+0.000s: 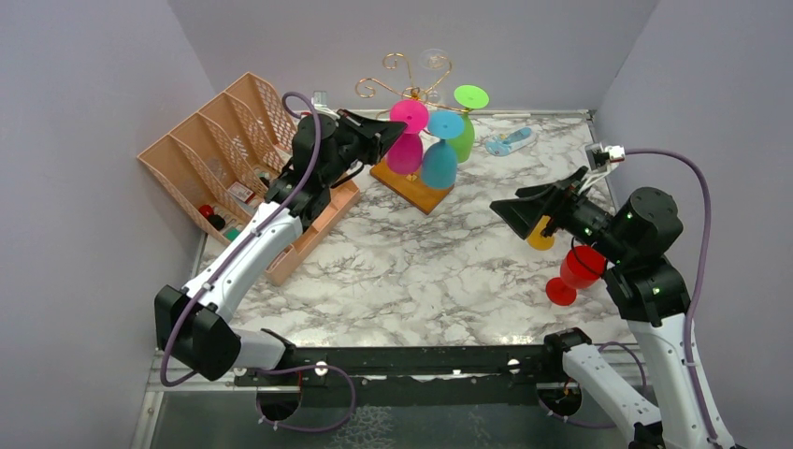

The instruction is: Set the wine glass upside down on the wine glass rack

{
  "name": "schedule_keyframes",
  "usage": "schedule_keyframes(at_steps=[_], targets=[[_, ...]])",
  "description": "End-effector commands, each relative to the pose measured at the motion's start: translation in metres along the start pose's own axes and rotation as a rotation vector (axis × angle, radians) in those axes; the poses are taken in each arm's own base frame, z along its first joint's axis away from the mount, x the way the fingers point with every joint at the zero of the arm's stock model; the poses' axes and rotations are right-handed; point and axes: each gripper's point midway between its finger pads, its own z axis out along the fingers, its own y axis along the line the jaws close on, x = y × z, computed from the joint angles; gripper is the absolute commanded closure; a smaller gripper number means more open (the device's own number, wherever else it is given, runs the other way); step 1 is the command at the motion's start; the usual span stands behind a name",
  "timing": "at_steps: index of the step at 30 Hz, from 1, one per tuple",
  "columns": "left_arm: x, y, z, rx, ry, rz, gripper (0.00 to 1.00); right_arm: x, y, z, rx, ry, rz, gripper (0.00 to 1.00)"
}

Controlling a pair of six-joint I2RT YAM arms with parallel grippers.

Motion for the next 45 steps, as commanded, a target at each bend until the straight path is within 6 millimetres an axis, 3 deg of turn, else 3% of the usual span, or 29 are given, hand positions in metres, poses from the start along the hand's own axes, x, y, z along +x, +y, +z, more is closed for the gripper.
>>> schedule_keyframes(at_steps=[1, 12, 25, 45], targets=[[-0.01, -0.009, 0.006, 0.05, -0.033, -0.027, 1.0, -0.011, 0.005, -0.005, 0.005, -0.026, -0.036, 0.0], [-0.037, -0.001, 0.006, 0.047, -0.123, -0.025, 1.0, -0.013, 0.006, -0.006, 0.002, -0.03, -0.046, 0.0], [-0.048, 0.005, 0.009, 0.035, -0.15, 0.002, 1.0, -0.015, 0.007, -0.01, 0.015, -0.039, -0.066, 0.0], [-0.06, 0.019, -0.004, -0.014, -0.212, 0.037, 1.0, -0.007, 0.003, -0.008, 0.015, -0.022, -0.061, 0.0]])
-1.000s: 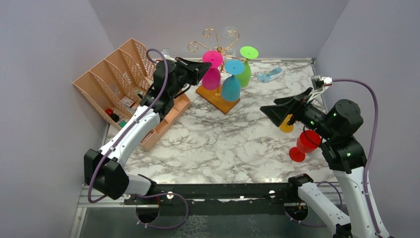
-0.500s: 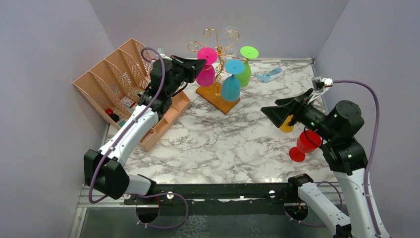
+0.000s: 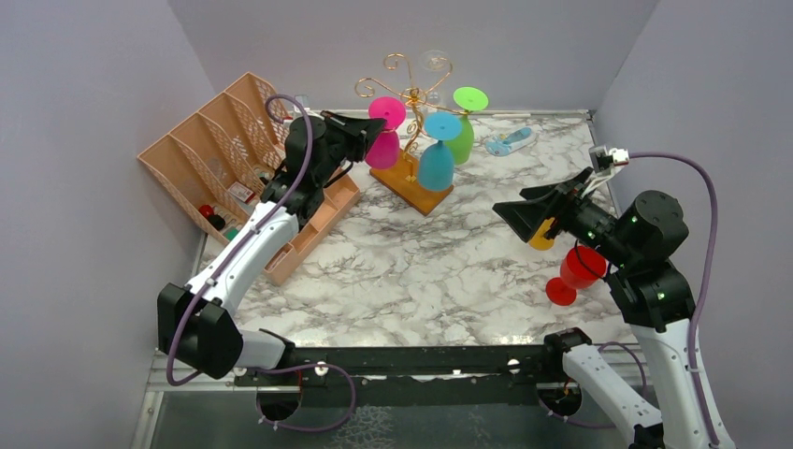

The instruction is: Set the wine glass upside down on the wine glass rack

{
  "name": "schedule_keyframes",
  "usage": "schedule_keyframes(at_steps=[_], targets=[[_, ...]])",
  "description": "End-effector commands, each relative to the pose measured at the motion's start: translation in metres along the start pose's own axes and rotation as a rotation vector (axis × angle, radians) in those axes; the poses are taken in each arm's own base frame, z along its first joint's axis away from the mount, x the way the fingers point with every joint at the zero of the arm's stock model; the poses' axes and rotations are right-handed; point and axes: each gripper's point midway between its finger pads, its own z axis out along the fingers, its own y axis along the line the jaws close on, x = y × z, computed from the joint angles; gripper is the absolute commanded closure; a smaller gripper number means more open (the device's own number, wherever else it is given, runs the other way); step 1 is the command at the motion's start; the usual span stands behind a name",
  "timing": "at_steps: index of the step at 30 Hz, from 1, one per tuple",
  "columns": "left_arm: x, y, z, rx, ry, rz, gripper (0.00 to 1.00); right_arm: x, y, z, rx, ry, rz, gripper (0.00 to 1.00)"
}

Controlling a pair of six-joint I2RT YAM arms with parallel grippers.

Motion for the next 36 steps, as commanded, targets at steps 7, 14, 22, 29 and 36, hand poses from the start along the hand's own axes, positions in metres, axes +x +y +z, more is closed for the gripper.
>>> schedule_keyframes(at_steps=[7, 14, 22, 29, 36], targets=[[-0.015, -0.015, -0.014, 0.042, -0.055, 0.018, 1.0, -0.002, 0.001, -0.001, 0.003, -0.01, -0.01, 0.0], [-0.016, -0.012, -0.019, 0.03, -0.065, 0.016, 1.0, 0.0, -0.002, 0.001, 0.006, -0.004, 0.002, 0.0], [-0.016, -0.011, -0.026, 0.028, -0.069, 0.022, 1.0, 0.011, -0.01, 0.007, 0.021, 0.024, 0.025, 0.0], [-0.013, -0.012, -0.033, 0.034, -0.05, 0.028, 1.0, 0.012, -0.016, 0.008, 0.055, 0.034, 0.048, 0.0], [-0.007, -0.005, -0.039, 0.012, -0.023, 0.042, 0.98, 0.015, -0.026, 0.009, 0.114, 0.061, 0.071, 0.0]])
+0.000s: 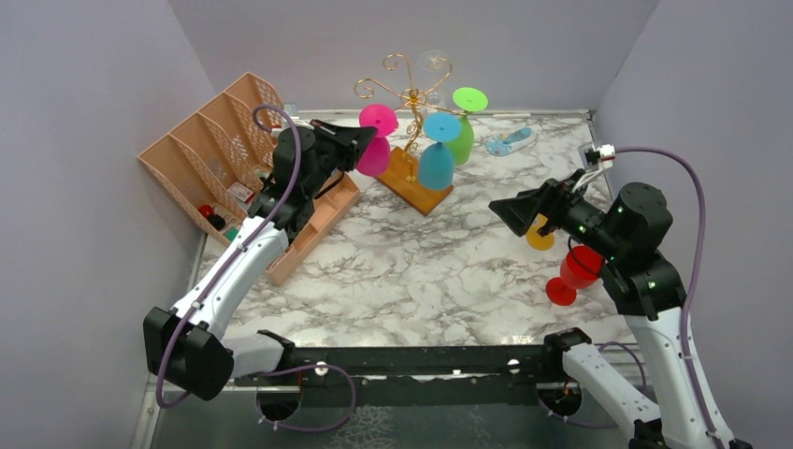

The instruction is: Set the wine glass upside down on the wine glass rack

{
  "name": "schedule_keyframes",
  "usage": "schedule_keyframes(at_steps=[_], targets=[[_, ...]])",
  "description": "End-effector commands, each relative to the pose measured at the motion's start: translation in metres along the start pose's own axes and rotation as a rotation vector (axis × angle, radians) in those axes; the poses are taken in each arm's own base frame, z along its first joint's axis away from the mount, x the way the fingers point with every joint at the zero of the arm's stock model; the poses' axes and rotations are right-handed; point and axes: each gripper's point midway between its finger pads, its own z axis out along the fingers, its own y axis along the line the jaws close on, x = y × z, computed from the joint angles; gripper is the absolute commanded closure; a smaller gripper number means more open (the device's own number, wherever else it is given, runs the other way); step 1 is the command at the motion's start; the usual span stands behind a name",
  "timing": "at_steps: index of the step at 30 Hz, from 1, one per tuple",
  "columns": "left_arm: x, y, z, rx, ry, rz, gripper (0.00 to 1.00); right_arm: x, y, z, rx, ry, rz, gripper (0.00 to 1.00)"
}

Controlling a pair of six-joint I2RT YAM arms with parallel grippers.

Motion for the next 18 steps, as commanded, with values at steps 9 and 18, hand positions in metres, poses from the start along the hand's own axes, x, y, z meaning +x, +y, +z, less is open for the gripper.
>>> schedule_keyframes(at_steps=[9, 18], targets=[[0.004, 0.002, -0.014, 0.016, 0.026, 0.019, 0.92, 0.005, -0.015, 0.002, 0.083, 0.027, 0.036, 0.0], [0.008, 0.007, -0.016, 0.016, 0.039, 0.02, 0.73, 0.01, -0.022, 0.003, 0.111, 0.027, 0.055, 0.0]])
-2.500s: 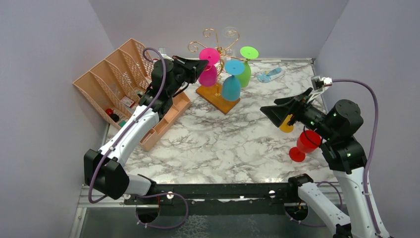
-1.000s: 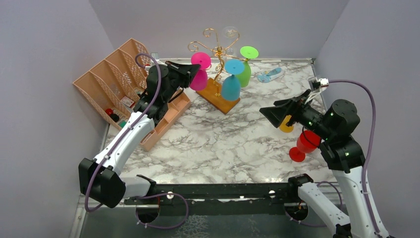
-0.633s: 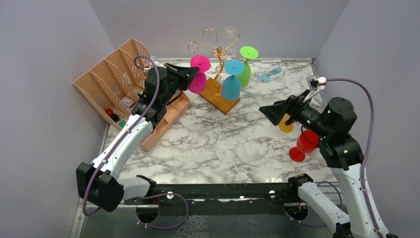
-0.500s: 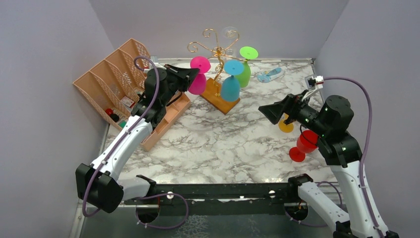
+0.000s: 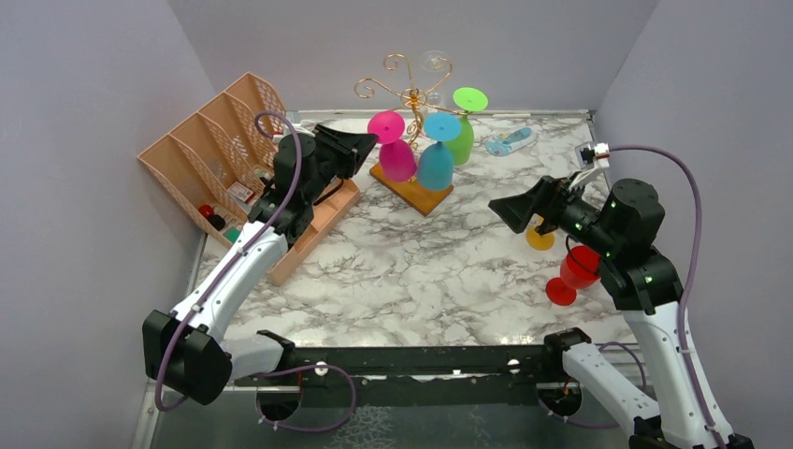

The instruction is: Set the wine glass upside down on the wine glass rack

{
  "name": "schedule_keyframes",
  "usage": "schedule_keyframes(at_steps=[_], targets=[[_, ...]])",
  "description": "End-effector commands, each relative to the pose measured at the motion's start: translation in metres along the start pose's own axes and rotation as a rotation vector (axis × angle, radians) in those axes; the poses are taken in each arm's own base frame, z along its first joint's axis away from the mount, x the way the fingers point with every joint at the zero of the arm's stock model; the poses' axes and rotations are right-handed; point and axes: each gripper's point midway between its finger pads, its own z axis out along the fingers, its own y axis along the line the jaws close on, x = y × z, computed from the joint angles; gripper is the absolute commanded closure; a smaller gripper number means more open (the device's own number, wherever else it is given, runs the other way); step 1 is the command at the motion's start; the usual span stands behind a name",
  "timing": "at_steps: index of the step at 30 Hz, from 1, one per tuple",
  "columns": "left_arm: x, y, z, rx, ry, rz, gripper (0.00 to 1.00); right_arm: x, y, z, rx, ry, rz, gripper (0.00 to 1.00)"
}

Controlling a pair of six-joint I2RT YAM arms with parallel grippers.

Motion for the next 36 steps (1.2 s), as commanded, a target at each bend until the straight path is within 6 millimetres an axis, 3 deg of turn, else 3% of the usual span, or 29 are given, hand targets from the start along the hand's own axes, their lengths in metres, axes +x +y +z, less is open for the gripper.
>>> schedule_keyframes(at_steps=[1, 8, 11, 14, 15, 20, 25, 28, 32, 36], targets=[[-0.001, -0.006, -0.01, 0.037, 0.003, 0.009, 0.71, 0.002, -0.009, 0.001, 0.043, -0.008, 0.017, 0.0], [-0.006, 0.0, -0.019, 0.024, -0.035, 0.08, 0.44, 0.007, -0.031, 0.003, 0.149, -0.013, 0.047, 0.0], [-0.013, 0.006, -0.027, 0.003, -0.072, 0.16, 0.28, 0.004, -0.035, 0.002, 0.177, -0.028, 0.03, 0.0], [-0.025, 0.013, -0.038, -0.036, -0.133, 0.251, 0.04, 0.004, -0.039, 0.002, 0.194, -0.03, 0.022, 0.0], [-0.03, 0.016, -0.042, -0.052, -0.152, 0.285, 0.01, 0.005, -0.041, 0.003, 0.202, -0.028, 0.023, 0.0], [-0.046, 0.033, -0.066, -0.125, -0.215, 0.499, 0.01, 0.016, -0.064, 0.009, 0.296, 0.018, 0.028, 0.01], [-0.042, 0.052, -0.091, -0.126, -0.169, 0.794, 0.01, 0.025, -0.099, 0.011, 0.461, 0.09, -0.01, 0.08], [-0.035, 0.073, -0.104, -0.129, -0.122, 0.917, 0.01, 0.026, -0.12, 0.012, 0.56, 0.138, -0.055, 0.21], [-0.026, 0.098, -0.118, -0.136, -0.068, 1.021, 0.01, 0.027, -0.148, 0.014, 0.686, 0.193, -0.117, 0.47], [-0.022, 0.118, -0.125, -0.136, -0.047, 1.105, 0.01, 0.027, -0.169, 0.012, 0.791, 0.222, -0.148, 0.59]])
